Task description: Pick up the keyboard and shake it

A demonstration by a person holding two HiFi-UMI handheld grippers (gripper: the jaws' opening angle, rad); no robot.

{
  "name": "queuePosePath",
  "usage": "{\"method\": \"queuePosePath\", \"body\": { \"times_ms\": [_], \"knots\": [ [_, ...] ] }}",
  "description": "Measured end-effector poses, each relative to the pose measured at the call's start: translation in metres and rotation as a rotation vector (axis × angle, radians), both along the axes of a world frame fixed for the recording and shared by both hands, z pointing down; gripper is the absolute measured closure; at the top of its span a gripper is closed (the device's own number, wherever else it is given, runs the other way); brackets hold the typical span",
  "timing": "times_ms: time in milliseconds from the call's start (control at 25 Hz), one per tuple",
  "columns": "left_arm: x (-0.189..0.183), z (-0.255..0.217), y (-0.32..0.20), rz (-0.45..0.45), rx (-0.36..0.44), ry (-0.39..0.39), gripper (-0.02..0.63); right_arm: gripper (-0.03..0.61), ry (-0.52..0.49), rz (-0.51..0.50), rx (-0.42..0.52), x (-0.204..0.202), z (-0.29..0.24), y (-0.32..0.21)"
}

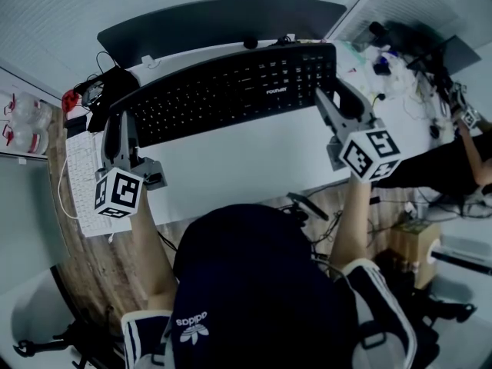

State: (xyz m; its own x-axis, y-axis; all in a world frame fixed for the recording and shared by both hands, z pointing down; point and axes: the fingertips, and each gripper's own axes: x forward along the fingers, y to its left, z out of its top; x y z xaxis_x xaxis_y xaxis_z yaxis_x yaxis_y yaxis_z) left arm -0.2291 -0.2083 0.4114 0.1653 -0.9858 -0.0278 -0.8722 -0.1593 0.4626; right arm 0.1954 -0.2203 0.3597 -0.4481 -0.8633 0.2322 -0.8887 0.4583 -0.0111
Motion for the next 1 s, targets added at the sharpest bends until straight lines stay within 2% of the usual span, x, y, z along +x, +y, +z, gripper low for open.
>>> {"method": "queuePosePath", "body": {
  "times_ms": [1000],
  "knots": [
    [-0.0018,-0.008,0.0011,-0.006,0.001,-0.016,0.414,0.391,-0.014,0.01,-0.01,-0.0006,0.0031,0.001]
  ]
}}
